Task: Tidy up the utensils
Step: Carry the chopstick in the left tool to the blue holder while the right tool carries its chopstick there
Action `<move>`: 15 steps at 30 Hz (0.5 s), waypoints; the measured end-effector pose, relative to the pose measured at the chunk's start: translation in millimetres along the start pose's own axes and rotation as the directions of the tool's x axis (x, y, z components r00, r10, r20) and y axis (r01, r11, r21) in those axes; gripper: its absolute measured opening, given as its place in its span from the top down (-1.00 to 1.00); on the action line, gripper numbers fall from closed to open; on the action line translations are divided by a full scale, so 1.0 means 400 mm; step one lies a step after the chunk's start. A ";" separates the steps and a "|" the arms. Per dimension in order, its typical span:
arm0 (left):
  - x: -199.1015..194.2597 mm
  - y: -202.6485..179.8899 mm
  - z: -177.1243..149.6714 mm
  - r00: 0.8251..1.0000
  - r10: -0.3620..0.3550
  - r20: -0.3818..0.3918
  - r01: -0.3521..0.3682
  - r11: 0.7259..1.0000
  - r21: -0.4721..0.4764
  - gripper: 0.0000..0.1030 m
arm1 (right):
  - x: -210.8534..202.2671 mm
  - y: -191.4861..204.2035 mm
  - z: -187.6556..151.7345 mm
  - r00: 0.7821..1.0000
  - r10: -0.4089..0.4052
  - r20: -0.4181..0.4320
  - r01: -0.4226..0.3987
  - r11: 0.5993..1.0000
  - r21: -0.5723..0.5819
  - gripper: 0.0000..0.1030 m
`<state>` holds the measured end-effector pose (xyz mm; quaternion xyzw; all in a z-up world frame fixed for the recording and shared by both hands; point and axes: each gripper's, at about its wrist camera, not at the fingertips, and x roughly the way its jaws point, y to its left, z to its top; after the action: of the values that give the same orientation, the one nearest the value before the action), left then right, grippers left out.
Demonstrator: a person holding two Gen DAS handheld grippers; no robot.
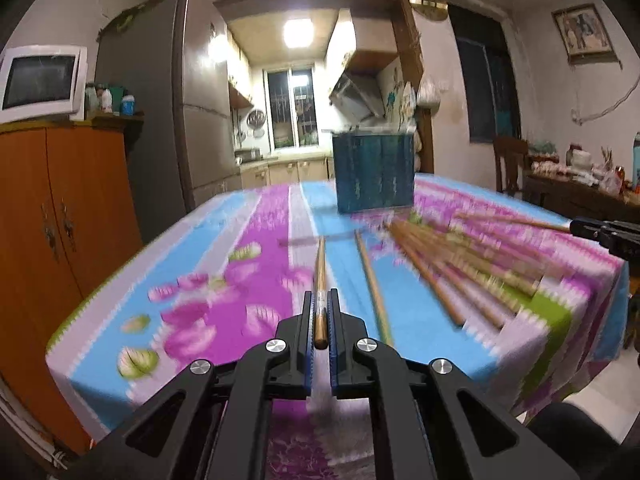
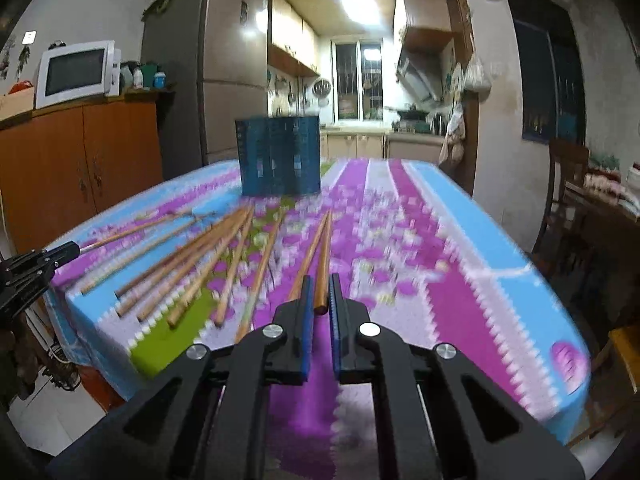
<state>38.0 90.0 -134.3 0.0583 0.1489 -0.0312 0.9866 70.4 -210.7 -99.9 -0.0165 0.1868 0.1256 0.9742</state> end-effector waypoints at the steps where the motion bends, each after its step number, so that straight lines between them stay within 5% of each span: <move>1: -0.011 0.002 0.019 1.000 -0.001 0.018 0.001 1.000 0.001 0.86 | -0.014 0.000 0.018 1.000 -0.002 0.019 0.002 1.000 -0.009 0.89; 8: -0.053 0.025 0.220 0.987 -0.023 0.156 0.023 1.000 0.003 0.86 | -0.082 0.011 0.177 0.991 0.018 0.136 -0.006 0.996 -0.088 0.89; 15: 0.026 0.027 0.396 0.983 -0.068 0.170 0.063 0.997 0.033 0.86 | -0.049 0.004 0.333 0.987 0.062 0.146 -0.041 0.990 -0.138 0.89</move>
<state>94.8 80.7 13.9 0.0641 0.0649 -0.0706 0.9933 100.5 -203.4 31.2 -0.0677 0.1047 0.1640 0.9786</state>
